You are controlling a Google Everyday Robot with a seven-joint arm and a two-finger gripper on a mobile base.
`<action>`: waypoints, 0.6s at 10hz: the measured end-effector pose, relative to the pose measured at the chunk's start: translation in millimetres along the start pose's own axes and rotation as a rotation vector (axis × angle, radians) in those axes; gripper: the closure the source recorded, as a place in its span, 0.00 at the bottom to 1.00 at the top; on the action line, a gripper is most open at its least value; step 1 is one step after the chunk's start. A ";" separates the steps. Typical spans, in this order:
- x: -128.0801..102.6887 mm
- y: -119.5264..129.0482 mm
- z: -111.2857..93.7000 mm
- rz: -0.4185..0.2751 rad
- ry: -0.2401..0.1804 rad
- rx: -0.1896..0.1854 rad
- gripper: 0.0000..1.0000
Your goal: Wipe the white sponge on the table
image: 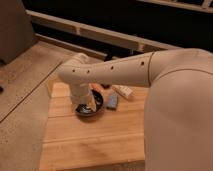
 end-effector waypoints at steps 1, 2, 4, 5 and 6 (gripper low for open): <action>-14.0 -13.4 -10.9 -0.044 -0.053 0.017 0.35; -34.8 -34.2 -28.9 -0.109 -0.134 0.041 0.35; -61.2 -62.8 -57.6 -0.202 -0.253 0.056 0.35; -67.9 -74.4 -67.6 -0.219 -0.291 0.055 0.35; -74.0 -94.3 -79.0 -0.212 -0.332 0.051 0.35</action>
